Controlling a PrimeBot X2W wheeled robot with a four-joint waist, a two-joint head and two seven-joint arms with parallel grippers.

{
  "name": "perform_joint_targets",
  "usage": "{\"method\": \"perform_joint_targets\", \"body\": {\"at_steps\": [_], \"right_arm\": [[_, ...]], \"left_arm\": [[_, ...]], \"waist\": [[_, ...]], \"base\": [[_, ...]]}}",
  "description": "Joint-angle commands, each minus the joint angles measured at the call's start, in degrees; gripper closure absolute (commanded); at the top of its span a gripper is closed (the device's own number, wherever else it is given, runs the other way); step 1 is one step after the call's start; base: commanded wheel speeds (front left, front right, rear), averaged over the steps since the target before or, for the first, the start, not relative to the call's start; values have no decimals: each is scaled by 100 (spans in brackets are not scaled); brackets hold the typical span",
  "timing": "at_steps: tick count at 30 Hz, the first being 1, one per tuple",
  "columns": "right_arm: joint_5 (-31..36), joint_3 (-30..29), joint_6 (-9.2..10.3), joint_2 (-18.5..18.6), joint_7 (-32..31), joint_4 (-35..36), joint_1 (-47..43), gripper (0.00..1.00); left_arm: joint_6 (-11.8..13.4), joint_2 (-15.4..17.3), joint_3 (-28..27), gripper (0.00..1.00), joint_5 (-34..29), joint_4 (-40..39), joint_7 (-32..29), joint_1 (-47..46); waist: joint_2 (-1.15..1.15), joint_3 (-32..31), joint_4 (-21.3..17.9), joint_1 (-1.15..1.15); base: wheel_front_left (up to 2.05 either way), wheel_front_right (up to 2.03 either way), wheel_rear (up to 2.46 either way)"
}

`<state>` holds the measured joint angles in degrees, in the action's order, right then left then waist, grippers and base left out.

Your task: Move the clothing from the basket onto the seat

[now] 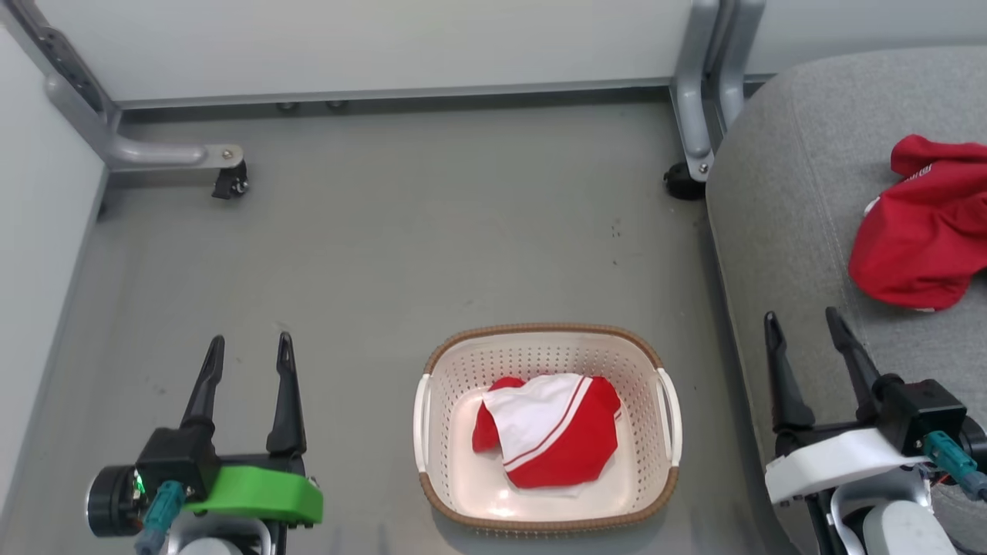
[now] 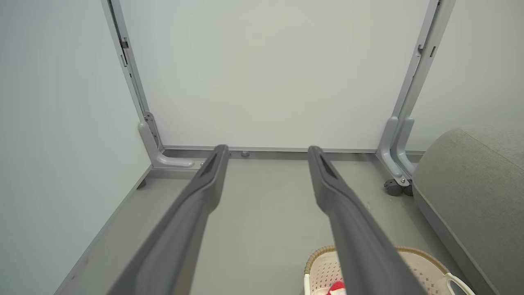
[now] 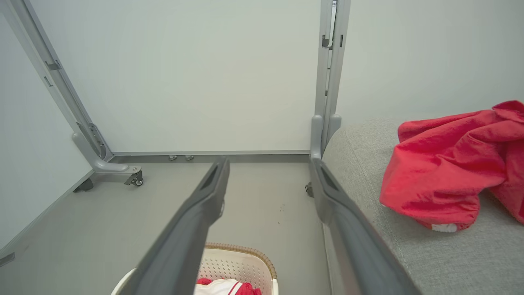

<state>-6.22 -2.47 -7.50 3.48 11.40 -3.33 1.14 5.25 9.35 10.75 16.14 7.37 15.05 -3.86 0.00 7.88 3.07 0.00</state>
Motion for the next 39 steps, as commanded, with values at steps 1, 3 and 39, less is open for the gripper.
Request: {"method": "perform_joint_targets", "body": {"at_steps": [1, 3, 39], "right_arm": [[34, 34, 2, -4, -52, 73, -147, 0], [21, 71, 2, -10, -103, 130, -257, 0], [-109, 250, 2, -54, -450, 550, -847, 0]], "left_arm": [[-63, -48, -66, 0, -96, 8, 18, 165], [-132, -70, -106, 0, -131, 43, 18, 260], [-754, -483, -523, 0, -615, 464, 18, 631]], "waist": [[0, -188, 115, 0], [0, -269, 112, 0], [0, -649, -42, 0]], "base": [[0, 0, 0], [0, 0, 0], [0, 0, 0]]}}
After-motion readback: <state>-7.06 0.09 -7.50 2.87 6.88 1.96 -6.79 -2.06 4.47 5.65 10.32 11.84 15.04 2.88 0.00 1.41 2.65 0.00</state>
